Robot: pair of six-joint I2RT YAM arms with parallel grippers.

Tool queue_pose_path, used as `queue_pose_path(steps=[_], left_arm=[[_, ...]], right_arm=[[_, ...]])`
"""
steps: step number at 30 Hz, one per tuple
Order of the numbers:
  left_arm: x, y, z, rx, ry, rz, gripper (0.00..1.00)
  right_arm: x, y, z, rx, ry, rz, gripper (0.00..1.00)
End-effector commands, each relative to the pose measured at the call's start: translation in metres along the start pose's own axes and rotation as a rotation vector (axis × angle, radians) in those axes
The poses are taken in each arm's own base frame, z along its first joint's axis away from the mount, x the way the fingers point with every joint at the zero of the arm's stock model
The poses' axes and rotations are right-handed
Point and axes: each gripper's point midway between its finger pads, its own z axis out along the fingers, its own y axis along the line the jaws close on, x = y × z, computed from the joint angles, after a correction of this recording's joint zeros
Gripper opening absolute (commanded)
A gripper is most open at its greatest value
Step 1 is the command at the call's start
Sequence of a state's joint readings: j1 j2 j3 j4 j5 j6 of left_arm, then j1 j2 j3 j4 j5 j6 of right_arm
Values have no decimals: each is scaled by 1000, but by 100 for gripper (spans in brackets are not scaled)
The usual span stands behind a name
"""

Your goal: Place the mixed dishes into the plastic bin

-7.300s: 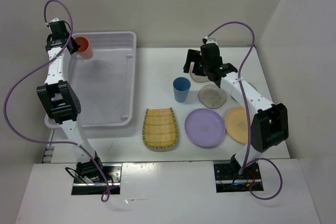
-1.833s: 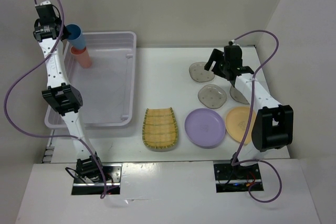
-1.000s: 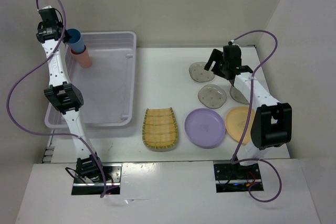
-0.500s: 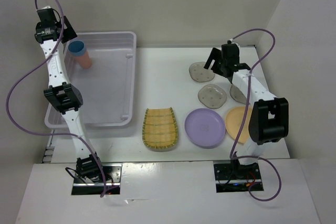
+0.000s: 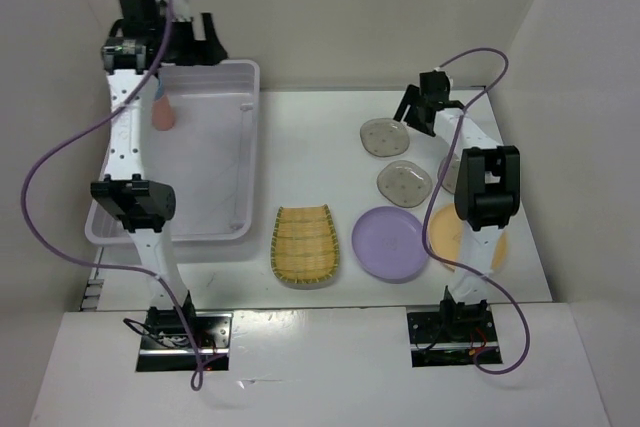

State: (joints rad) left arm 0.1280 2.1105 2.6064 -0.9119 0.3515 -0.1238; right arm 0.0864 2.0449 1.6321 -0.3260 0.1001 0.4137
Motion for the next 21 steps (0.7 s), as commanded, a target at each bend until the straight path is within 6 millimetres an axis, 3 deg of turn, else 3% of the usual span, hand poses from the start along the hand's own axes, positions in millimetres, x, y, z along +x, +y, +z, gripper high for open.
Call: queue_pose_path(steps=[1,3,7,10,11,15,18,21], left_arm=[[22,-65,9,128,68,89,100],[49,-93,24,170,140,100,100],[81,-144,35,284,204,87,100],[87,-185,34,400,186,62,100],[101,-190,40,418,217,44,100],[109,-233,40,542,213,26,100],[122,-251,46,599,239,0,100],[130,-267,49,646,249,-23,100]], right_arm=[[-20,-13,-1,11,-21,75,79],[-11,-15,3,12,1,74,79],[6,-20,11,22,42,71,78],[18,-23,17,21,65,70,77],[20,-21,20,10,70,70,77],[36,-31,31,24,111,75,75],[52,-32,37,12,150,76,72],[53,-34,41,-1,157,84,69]])
